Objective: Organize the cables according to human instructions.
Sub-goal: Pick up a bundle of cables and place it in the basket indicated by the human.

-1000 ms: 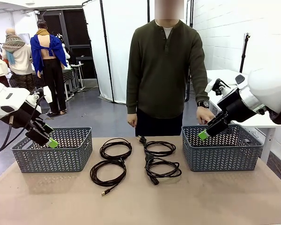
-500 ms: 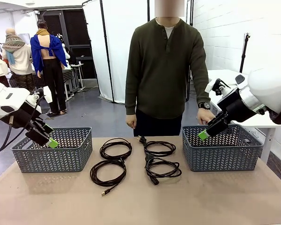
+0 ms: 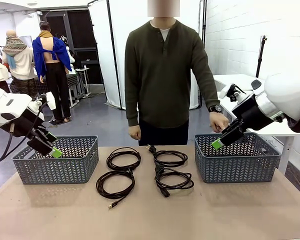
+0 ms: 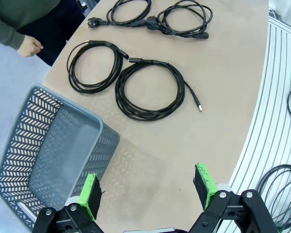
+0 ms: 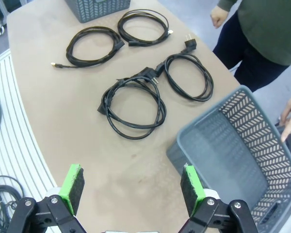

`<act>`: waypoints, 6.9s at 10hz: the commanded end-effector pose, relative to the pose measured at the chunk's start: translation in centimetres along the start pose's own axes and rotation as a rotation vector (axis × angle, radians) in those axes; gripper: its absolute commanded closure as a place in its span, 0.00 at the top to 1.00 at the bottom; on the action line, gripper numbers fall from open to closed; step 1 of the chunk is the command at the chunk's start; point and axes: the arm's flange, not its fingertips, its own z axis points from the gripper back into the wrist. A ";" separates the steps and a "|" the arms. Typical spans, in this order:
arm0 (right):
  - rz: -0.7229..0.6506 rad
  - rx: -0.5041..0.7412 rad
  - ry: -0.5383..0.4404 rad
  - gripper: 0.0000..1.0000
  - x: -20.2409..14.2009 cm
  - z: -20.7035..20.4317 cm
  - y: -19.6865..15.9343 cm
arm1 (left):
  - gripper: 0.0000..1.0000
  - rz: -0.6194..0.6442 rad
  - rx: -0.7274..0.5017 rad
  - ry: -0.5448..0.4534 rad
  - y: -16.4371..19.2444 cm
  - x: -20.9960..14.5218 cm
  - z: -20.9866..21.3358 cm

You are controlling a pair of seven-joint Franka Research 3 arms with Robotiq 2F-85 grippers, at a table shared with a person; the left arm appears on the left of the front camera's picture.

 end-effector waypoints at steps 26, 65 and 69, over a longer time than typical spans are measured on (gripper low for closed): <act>-0.162 -0.011 0.437 1.00 13.8 -15.6 6.1 | 1.00 -0.003 -0.011 -0.008 0.2 -0.2 -0.1; -0.721 -0.220 0.630 1.00 12.2 -32.9 2.4 | 1.00 -0.003 -0.011 -0.008 0.2 -0.2 -0.1; -0.755 -0.256 0.630 1.00 11.6 -33.9 2.7 | 1.00 -0.003 -0.011 -0.008 0.2 -0.2 -0.1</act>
